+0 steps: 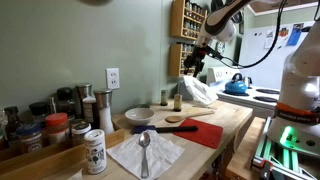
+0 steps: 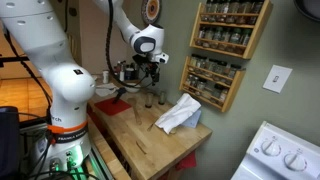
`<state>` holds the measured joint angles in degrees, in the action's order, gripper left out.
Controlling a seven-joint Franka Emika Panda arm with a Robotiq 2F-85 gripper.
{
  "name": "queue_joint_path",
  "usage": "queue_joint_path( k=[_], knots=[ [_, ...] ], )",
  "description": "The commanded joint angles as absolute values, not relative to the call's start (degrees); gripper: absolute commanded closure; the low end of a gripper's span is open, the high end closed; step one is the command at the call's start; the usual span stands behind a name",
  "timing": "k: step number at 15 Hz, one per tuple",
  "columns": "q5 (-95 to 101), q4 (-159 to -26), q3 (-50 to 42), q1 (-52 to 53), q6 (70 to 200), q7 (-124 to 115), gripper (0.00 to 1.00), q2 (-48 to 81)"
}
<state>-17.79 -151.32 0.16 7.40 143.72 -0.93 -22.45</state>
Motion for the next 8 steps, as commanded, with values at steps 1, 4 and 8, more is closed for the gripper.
queue_joint_path(
  k=[1,4,8],
  knots=[
    [-17.8,-151.3,0.3,7.2,143.6,-0.9,0.00,-22.5],
    [-19.0,-149.2,0.2,6.7,142.8,-3.9,0.00,-19.6],
    [-20.8,-145.3,0.3,5.2,140.6,-12.1,0.00,-13.5]
  ],
)
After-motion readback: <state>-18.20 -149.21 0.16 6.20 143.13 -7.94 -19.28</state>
